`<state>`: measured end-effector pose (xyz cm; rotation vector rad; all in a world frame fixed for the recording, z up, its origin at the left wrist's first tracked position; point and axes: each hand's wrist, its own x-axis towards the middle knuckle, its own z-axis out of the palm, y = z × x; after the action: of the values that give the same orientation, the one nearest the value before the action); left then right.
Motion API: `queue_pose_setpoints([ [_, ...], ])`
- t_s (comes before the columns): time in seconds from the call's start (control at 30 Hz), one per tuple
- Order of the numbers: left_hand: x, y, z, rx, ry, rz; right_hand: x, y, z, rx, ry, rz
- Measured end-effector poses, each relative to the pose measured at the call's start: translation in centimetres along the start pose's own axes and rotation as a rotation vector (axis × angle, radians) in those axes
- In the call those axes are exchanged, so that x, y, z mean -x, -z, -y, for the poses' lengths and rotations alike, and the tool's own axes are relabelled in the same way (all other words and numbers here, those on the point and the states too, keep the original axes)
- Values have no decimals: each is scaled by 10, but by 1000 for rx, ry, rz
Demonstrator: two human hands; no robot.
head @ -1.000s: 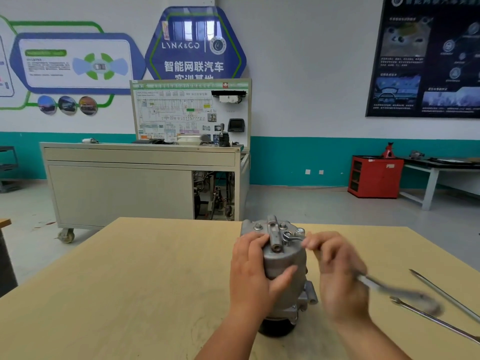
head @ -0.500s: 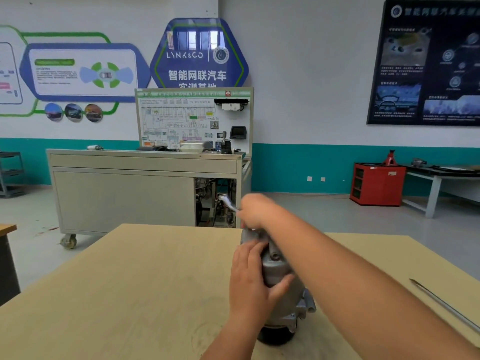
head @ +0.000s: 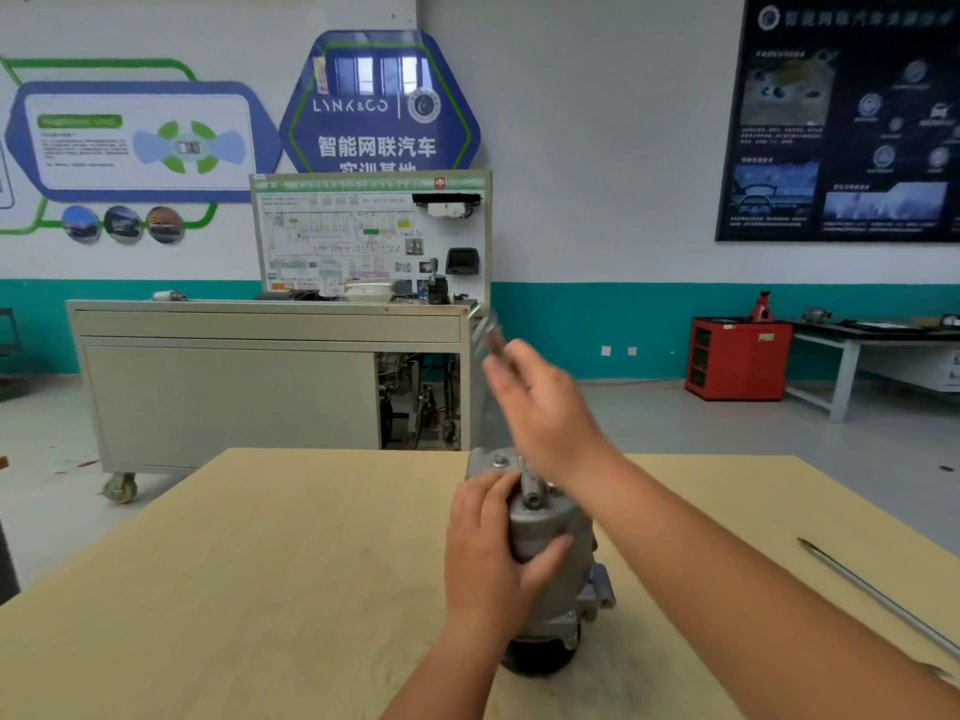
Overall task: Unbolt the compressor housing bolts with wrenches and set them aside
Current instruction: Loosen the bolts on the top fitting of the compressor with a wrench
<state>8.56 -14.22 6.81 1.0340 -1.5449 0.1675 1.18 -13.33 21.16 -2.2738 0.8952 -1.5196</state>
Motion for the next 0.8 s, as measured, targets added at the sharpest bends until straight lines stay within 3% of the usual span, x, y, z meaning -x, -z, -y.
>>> queue_pose_setpoints([
  [0.17,-2,5,-4,18,-22,-13,-41,27,-27,-612,-466,-252],
  [0.3,-2,6,-3,49,-39,-26,-36,39,-52,-1134,-728,-695],
  [0.43,-2,5,-3,57,-34,-26,-20,49,-69,-1278,-852,-963],
  [0.53,-2,5,-3,56,-24,-17,-9,54,-72,-1310,-902,-1002],
  [0.8,-1,5,-5,58,-19,-15,3,47,-76,-1249,-864,-868],
])
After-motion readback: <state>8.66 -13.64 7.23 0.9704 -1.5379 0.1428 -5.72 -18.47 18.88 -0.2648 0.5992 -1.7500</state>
